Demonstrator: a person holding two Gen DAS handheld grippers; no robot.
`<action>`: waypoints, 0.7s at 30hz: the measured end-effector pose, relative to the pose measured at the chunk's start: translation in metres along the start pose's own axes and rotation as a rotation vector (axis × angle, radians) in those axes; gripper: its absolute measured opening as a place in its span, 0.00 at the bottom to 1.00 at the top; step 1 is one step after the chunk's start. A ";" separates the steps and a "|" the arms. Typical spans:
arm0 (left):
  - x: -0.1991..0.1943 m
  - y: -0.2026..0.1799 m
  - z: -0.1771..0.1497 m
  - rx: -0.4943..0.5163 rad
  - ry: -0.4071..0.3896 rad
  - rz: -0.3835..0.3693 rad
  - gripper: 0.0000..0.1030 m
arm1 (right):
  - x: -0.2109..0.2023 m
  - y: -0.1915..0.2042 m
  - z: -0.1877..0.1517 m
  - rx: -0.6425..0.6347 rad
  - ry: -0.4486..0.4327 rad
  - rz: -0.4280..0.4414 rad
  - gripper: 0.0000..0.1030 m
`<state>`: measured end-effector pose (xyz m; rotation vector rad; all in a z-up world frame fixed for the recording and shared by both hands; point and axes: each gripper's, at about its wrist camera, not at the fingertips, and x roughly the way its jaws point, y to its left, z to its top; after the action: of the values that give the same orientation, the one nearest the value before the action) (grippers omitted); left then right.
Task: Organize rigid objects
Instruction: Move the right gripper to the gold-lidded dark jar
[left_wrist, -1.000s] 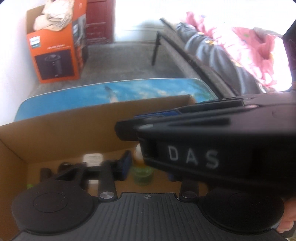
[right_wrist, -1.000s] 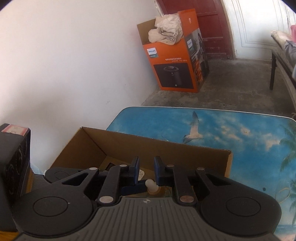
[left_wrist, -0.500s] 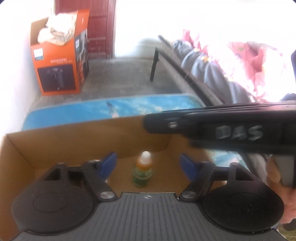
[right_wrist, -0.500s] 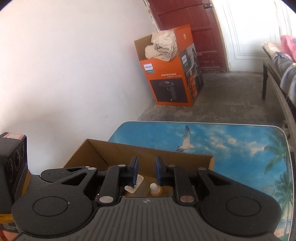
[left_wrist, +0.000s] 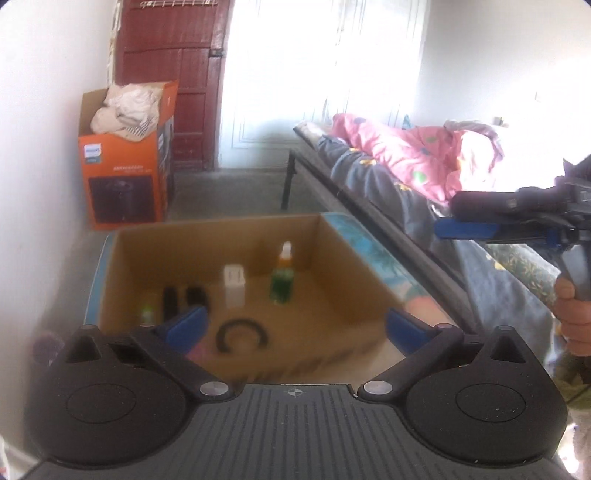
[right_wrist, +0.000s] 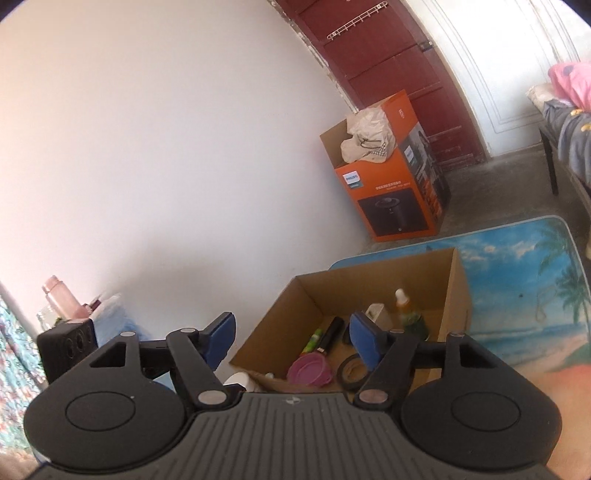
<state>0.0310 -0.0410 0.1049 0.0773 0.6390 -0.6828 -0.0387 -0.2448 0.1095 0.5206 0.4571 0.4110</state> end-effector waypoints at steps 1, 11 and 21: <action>-0.005 0.003 -0.008 -0.008 0.007 0.004 1.00 | -0.006 0.002 -0.008 0.020 -0.001 0.018 0.75; -0.013 0.016 -0.081 0.018 0.031 0.139 1.00 | -0.001 0.006 -0.078 0.236 0.051 0.090 0.91; 0.024 0.015 -0.121 0.084 0.044 0.194 1.00 | 0.109 0.005 -0.122 0.213 0.202 -0.055 0.76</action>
<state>-0.0087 -0.0101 -0.0086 0.2293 0.6355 -0.5215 -0.0129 -0.1422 -0.0152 0.6743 0.7140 0.3658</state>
